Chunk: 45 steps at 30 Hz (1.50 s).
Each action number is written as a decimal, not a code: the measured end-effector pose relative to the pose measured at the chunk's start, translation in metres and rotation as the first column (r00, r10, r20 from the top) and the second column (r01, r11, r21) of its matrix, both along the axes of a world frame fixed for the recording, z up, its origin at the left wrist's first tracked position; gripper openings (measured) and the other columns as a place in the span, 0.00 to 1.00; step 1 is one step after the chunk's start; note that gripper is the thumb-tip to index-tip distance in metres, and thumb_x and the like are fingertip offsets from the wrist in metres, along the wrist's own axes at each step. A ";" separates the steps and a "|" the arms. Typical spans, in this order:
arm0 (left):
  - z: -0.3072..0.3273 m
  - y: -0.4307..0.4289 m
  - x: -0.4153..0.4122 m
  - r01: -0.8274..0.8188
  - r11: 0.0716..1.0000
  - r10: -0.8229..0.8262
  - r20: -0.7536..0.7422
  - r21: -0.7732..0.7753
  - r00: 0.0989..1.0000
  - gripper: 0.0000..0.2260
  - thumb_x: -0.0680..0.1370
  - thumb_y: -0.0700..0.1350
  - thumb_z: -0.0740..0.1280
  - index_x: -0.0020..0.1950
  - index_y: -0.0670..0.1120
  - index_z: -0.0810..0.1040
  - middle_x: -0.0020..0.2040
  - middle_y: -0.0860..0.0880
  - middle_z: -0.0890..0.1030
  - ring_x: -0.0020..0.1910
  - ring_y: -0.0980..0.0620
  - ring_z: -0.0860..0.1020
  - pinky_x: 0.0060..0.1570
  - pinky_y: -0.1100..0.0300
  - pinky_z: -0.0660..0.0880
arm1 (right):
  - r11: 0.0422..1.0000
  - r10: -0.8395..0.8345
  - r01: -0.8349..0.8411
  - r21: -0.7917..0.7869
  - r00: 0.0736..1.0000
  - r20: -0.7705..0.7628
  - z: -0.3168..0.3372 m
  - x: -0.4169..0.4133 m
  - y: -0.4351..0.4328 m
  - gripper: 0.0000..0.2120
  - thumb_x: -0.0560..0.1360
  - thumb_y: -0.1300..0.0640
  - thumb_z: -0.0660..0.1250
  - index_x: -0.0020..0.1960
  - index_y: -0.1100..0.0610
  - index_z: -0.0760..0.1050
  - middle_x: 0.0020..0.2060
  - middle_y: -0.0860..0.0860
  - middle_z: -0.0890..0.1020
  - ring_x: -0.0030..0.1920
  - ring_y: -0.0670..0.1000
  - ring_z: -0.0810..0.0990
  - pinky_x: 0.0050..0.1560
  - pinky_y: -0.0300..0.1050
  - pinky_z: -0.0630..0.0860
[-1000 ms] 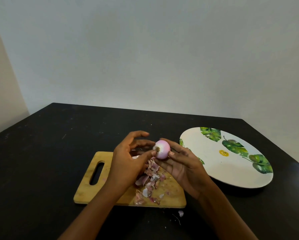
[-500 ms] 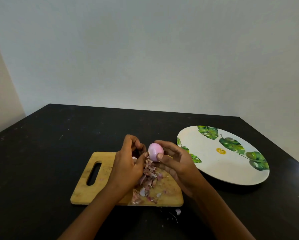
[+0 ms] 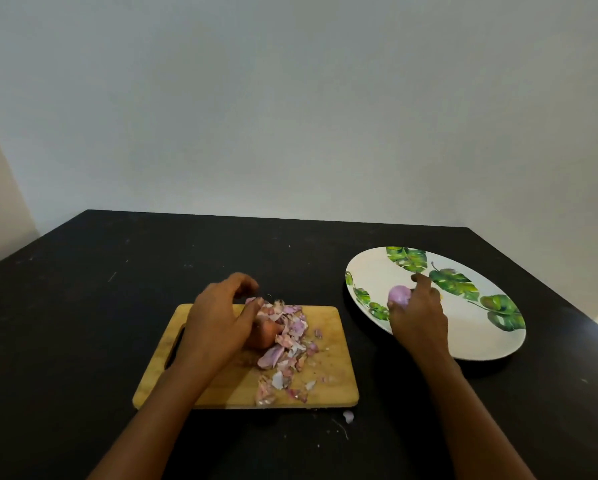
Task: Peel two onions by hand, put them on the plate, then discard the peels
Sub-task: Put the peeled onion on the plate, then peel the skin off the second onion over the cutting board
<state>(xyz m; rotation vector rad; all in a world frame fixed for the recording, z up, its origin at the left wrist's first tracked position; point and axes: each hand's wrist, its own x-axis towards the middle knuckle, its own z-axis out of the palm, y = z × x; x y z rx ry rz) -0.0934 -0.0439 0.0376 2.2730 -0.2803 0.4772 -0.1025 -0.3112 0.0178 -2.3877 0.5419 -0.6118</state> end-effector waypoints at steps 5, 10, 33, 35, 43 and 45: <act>-0.001 0.006 0.005 0.117 0.975 -0.077 -0.203 0.189 0.976 0.14 0.76 0.54 0.64 0.61 0.54 0.72 0.54 0.54 0.77 0.51 0.58 0.74 0.51 0.62 0.74 | 0.997 -0.010 0.002 -0.083 0.995 -0.097 -0.008 0.004 -0.004 0.27 0.75 0.60 0.69 0.70 0.62 0.62 0.63 0.63 0.71 0.60 0.64 0.75 0.56 0.55 0.74; 0.001 0.008 0.005 0.236 0.952 -0.157 -0.346 0.197 0.925 0.22 0.72 0.58 0.68 0.64 0.56 0.68 0.55 0.55 0.76 0.49 0.58 0.75 0.47 0.65 0.74 | 0.982 -0.093 0.087 -0.171 0.995 -0.026 -0.002 0.005 0.004 0.27 0.75 0.57 0.68 0.71 0.62 0.63 0.67 0.63 0.69 0.65 0.63 0.70 0.59 0.56 0.72; -0.012 -0.025 -0.016 0.280 0.959 -0.251 0.317 -0.048 0.915 0.30 0.65 0.51 0.76 0.63 0.62 0.66 0.54 0.66 0.69 0.54 0.62 0.72 0.53 0.74 0.69 | 0.029 0.502 -0.586 0.810 0.709 0.495 0.017 -0.025 0.097 0.15 0.74 0.57 0.66 0.59 0.60 0.78 0.54 0.60 0.83 0.55 0.58 0.82 0.51 0.51 0.80; -0.010 -0.023 -0.014 0.314 0.944 -0.279 0.260 -0.102 0.924 0.26 0.66 0.53 0.75 0.61 0.58 0.69 0.54 0.63 0.72 0.54 0.62 0.73 0.52 0.74 0.70 | 0.119 0.512 -0.617 0.778 0.709 0.484 0.013 -0.024 0.093 0.15 0.73 0.57 0.67 0.59 0.58 0.78 0.55 0.58 0.83 0.56 0.58 0.82 0.56 0.56 0.79; -0.004 -0.020 -0.012 0.356 0.886 -0.310 0.193 -0.296 0.931 0.10 0.73 0.53 0.66 0.52 0.55 0.79 0.48 0.57 0.81 0.49 0.61 0.79 0.46 0.70 0.75 | 0.565 0.596 -0.725 0.394 0.689 0.413 0.007 -0.025 0.094 0.16 0.73 0.63 0.72 0.55 0.46 0.77 0.51 0.43 0.82 0.55 0.41 0.80 0.54 0.33 0.75; -0.005 -0.019 -0.011 0.364 0.880 -0.313 0.204 -0.306 0.928 0.11 0.72 0.54 0.65 0.51 0.54 0.81 0.48 0.56 0.81 0.48 0.60 0.80 0.46 0.69 0.76 | 0.585 0.592 -0.714 0.384 0.700 0.400 0.004 -0.025 0.097 0.17 0.72 0.63 0.73 0.54 0.44 0.77 0.51 0.42 0.82 0.56 0.41 0.79 0.55 0.34 0.76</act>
